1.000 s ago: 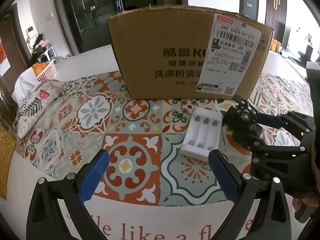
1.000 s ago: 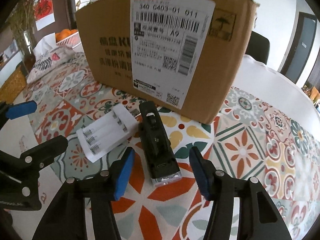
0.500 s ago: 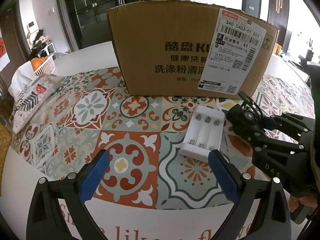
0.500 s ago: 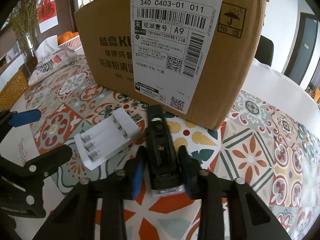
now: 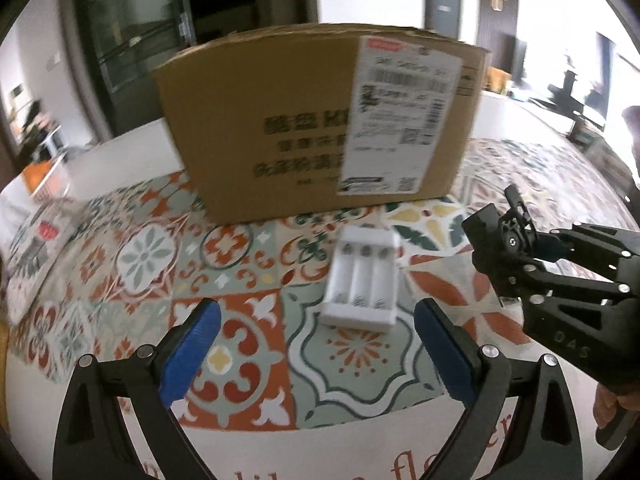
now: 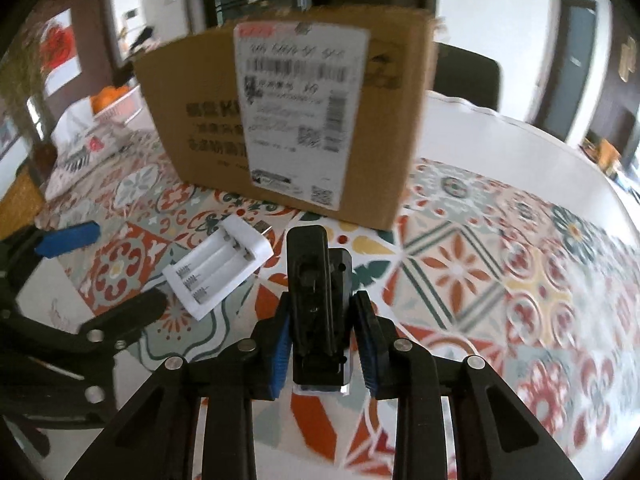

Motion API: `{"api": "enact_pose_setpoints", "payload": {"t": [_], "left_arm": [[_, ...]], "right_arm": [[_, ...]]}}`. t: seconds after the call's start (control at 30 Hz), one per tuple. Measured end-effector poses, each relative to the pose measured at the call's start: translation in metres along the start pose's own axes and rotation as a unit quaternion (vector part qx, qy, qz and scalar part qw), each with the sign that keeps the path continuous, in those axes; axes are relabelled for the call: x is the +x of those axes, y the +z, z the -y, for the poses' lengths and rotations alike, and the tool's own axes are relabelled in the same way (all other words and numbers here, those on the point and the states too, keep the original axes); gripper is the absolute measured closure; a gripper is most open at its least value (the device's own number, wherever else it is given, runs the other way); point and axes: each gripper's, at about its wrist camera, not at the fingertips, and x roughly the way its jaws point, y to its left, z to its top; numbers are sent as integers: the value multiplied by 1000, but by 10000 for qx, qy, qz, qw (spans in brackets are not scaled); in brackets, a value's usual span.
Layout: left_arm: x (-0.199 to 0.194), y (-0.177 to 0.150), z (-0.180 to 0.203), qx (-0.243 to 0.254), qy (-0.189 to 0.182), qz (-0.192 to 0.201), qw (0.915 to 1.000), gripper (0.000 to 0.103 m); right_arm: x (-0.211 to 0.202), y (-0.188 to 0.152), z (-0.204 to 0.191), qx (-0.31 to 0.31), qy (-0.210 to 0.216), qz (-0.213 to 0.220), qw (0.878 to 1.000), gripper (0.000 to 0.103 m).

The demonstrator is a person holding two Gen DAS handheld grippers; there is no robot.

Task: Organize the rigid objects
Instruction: 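Close the left gripper on the white charger while the right gripper grasps the black bike light, then carry the white charger and black bike light with both tools over the box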

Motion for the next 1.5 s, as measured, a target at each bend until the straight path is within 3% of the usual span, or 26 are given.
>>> {"api": "enact_pose_setpoints", "payload": {"t": [0.2, 0.5, 0.77, 0.83, 1.07, 1.5], "left_arm": [[17, 7, 10, 329, -196, 32, 9993, 14], [46, 10, 23, 404, -317, -131, 9986, 35], [56, 9, 22, 187, -472, -150, 9986, 44], [57, 8, 23, 186, -501, -137, 9985, 53], [54, 10, 22, 160, -538, -146, 9983, 55], [-1, 19, -1, -3, -439, 178, 9989, 55]], "right_arm": [[-11, -11, 4, 440, -420, -77, 9981, 73], [2, -22, 17, 878, -412, -250, 9950, 73], [6, -20, 19, 887, -371, -218, 9951, 73], [7, -20, 20, 920, -350, -221, 9949, 73], [9, -20, 20, 1011, -264, -247, 9942, 73], [-18, -7, 8, 981, -202, 8, 9950, 73]]}}
